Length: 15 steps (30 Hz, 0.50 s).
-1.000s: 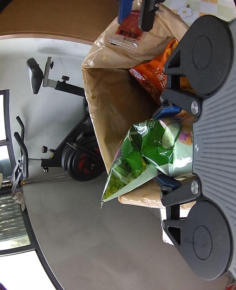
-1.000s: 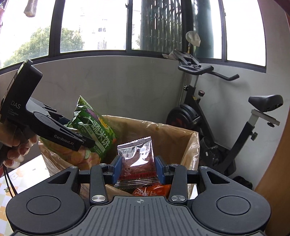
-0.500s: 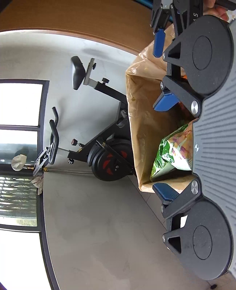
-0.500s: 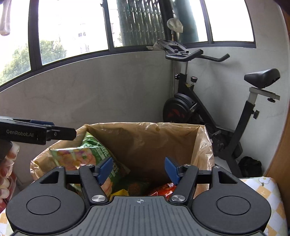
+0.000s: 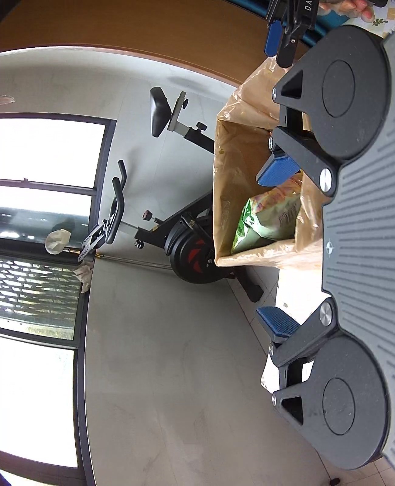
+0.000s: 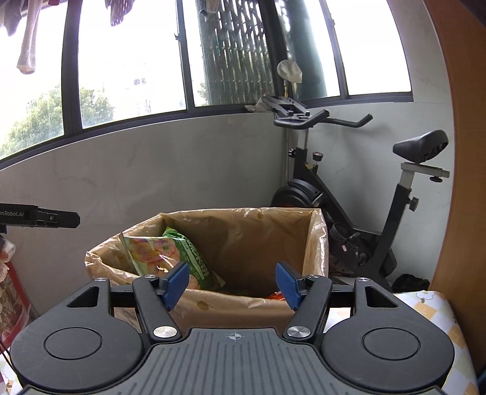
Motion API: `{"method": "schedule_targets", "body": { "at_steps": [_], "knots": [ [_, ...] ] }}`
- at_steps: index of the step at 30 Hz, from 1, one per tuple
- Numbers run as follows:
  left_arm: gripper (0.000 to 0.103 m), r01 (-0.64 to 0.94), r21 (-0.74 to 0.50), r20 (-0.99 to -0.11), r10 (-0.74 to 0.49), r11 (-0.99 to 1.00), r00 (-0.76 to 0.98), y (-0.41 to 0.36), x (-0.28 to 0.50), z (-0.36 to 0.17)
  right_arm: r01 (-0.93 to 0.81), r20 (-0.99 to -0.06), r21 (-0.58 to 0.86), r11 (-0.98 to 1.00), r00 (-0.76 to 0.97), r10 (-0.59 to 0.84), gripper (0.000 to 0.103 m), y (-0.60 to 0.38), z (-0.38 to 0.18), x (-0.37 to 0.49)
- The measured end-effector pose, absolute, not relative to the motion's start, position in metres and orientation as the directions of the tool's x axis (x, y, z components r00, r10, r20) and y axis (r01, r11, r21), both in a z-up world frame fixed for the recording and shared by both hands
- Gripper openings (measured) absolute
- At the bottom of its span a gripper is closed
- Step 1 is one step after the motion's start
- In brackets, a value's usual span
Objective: Organize snacks
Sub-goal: 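Move right tool to the pink-wrapped bread while left tool returns to the table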
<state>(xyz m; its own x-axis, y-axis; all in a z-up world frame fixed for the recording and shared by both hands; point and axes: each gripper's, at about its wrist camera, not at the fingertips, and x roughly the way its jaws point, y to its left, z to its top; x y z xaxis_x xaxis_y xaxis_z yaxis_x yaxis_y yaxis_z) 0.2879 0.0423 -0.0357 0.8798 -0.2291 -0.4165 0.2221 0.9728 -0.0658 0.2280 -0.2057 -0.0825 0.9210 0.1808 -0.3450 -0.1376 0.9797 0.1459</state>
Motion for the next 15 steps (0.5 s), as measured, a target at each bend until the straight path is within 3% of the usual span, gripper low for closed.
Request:
{"method": "schedule_targets", "body": {
  "at_steps": [6, 10, 15],
  "knots": [
    [0.088, 0.161, -0.051, -0.418, -0.167, 0.986, 0.893, 0.055, 0.255, -0.059, -0.094, -0.34, 0.16, 0.983, 0.929, 0.144, 0.061, -0.205, -0.103, 0.197],
    [0.088, 0.104, -0.052, -0.394, -0.116, 0.993, 0.912, 0.059, 0.235, -0.08, -0.07, -0.382, 0.15, 0.986, 0.916, 0.123, 0.073, -0.2, -0.127, 0.186],
    [0.088, 0.059, -0.09, -0.454, -0.093, 0.994, 0.886, 0.06, 0.224, -0.11, -0.049, -0.461, 0.148, 0.988, 0.88, 0.113, 0.082, -0.187, -0.164, 0.177]
  ]
}}
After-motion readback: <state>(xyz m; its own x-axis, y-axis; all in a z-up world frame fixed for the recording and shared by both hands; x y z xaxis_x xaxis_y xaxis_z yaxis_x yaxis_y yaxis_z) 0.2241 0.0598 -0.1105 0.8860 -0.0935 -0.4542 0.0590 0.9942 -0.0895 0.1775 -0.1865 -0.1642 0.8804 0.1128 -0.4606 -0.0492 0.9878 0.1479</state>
